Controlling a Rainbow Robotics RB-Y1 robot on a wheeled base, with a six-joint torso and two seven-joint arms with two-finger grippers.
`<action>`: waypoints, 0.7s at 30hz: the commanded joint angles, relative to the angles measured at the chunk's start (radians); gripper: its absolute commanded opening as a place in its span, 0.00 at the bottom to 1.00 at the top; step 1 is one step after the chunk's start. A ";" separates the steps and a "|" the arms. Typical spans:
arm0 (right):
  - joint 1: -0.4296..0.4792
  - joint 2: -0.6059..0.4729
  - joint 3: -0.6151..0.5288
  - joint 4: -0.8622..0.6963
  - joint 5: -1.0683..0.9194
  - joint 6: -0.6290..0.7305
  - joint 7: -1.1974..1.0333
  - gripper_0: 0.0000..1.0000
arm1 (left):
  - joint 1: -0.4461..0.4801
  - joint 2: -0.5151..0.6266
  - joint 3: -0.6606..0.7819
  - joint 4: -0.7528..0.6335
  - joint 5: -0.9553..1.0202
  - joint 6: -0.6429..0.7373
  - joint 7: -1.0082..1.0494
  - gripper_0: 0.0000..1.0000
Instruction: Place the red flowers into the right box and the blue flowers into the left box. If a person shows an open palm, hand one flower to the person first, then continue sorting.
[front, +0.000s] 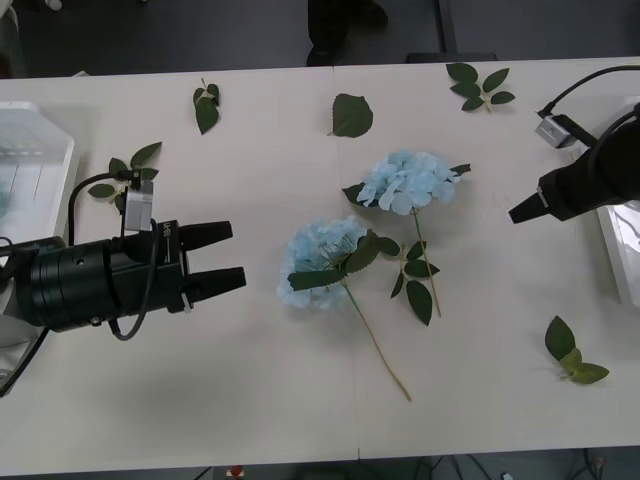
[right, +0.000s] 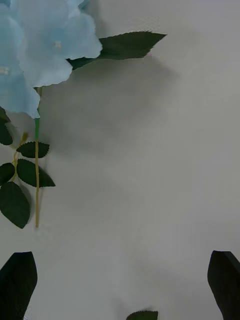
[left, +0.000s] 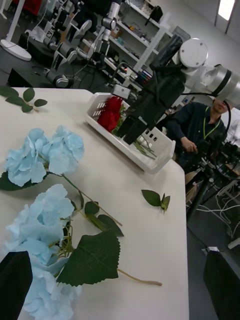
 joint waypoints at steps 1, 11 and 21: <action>0.003 0.084 0.004 -0.063 0.093 -0.020 -0.107 0.99 | -0.007 0.007 -0.008 -0.003 0.022 -0.015 0.032 1.00; 0.001 0.248 0.004 -0.105 0.365 -0.022 -0.265 1.00 | -0.013 0.005 -0.010 0.003 0.004 0.003 0.032 1.00; 0.003 0.357 0.004 -0.102 0.546 -0.016 -0.333 1.00 | -0.012 0.007 -0.008 0.028 0.011 0.020 0.032 1.00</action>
